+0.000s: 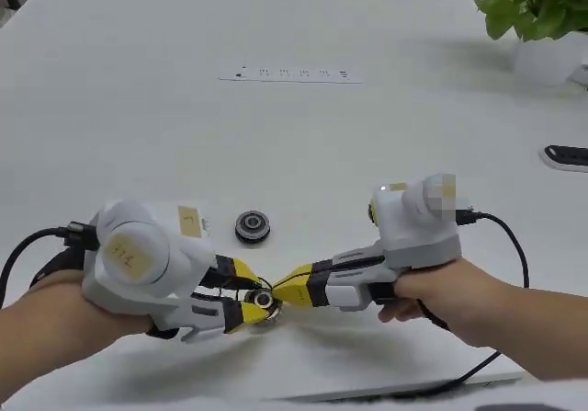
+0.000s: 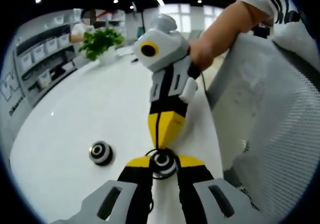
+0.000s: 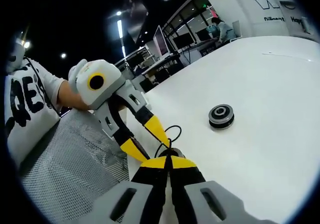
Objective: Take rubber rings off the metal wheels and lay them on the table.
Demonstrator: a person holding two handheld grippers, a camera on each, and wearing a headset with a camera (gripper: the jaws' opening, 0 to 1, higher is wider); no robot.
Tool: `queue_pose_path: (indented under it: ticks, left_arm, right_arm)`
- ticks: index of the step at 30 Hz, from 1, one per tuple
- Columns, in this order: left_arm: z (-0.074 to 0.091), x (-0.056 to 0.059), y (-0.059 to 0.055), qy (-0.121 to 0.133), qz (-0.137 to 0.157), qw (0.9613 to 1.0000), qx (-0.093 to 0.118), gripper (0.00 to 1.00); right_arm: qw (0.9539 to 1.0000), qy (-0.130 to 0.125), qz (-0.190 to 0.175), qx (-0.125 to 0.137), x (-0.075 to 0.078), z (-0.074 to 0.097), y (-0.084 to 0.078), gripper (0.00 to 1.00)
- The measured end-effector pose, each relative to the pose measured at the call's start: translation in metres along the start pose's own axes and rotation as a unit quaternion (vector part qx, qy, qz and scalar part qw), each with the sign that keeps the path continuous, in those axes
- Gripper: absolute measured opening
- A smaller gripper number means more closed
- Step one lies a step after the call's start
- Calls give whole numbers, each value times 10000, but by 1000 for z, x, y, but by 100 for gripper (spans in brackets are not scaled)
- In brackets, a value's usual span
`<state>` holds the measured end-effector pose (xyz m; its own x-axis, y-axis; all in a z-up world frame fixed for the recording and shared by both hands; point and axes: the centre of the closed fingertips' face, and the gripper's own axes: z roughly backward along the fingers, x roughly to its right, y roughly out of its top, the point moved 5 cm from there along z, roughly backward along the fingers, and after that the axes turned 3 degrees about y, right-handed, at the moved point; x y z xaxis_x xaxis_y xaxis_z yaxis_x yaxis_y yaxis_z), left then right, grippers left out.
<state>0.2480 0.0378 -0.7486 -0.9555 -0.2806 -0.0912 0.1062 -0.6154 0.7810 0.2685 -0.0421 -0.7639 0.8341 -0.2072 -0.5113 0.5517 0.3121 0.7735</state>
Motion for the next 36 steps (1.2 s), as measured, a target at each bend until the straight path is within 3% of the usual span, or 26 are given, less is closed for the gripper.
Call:
queue_pose_path:
  ticks: [7,14,36]
  left_arm:
    - [10,2,11,8,36,9999,168,24]
    - [20,1,14,17,169,9993,330,32]
    - [55,-5,7,271,326,9977,530,47]
  right_arm:
    - [10000,27,32,48,-3,2,5,0]
    - [9999,71,66,81,-5,3,9,0]
    - [9993,224,135,266,-15,4,29,0]
